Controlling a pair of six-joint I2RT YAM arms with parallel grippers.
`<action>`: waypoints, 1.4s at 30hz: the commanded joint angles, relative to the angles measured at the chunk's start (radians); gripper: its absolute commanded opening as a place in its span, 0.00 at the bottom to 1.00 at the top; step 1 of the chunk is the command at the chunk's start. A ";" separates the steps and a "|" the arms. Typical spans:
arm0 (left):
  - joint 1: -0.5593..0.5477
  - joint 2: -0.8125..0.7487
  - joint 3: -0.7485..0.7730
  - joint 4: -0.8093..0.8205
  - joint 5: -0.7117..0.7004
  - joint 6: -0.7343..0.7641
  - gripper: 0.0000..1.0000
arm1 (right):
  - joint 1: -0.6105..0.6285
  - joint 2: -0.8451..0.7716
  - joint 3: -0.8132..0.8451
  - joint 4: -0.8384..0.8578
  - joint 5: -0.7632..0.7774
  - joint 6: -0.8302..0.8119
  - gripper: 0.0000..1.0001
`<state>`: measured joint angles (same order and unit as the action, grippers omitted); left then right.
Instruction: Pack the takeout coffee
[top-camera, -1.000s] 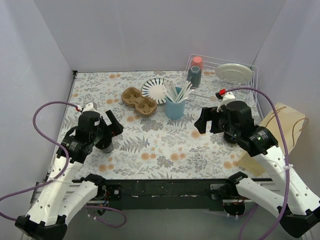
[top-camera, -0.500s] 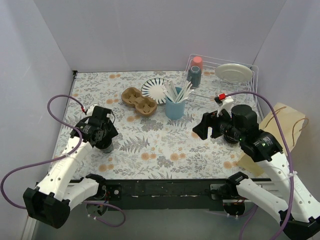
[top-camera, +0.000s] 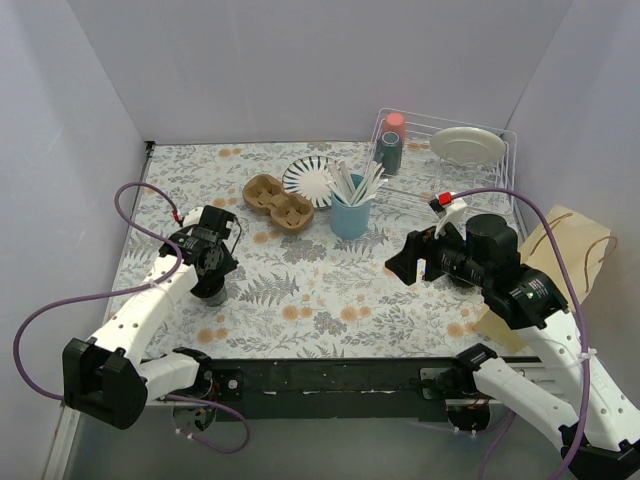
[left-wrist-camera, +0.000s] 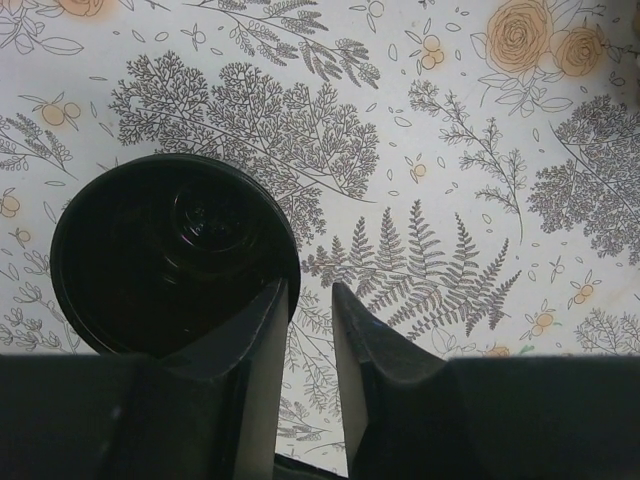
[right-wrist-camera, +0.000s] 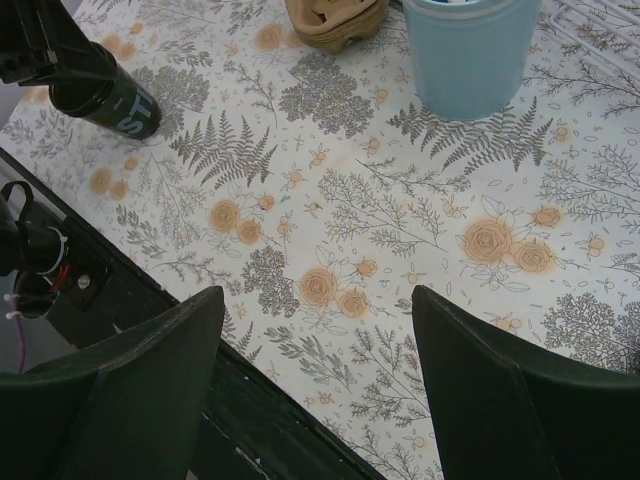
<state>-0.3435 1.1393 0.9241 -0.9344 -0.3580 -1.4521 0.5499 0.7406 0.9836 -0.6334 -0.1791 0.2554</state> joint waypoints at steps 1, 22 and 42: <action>0.000 -0.003 -0.005 0.039 -0.033 0.001 0.20 | -0.002 -0.015 0.013 0.012 -0.010 -0.013 0.83; 0.000 0.053 0.016 0.029 -0.081 0.027 0.00 | -0.002 -0.023 0.020 -0.023 0.039 -0.036 0.83; -0.002 0.020 0.047 0.008 -0.101 0.075 0.07 | -0.002 -0.020 0.015 -0.028 0.036 -0.025 0.83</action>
<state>-0.3435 1.1957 0.9363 -0.9272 -0.4377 -1.3941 0.5499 0.7265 0.9836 -0.6796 -0.1402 0.2321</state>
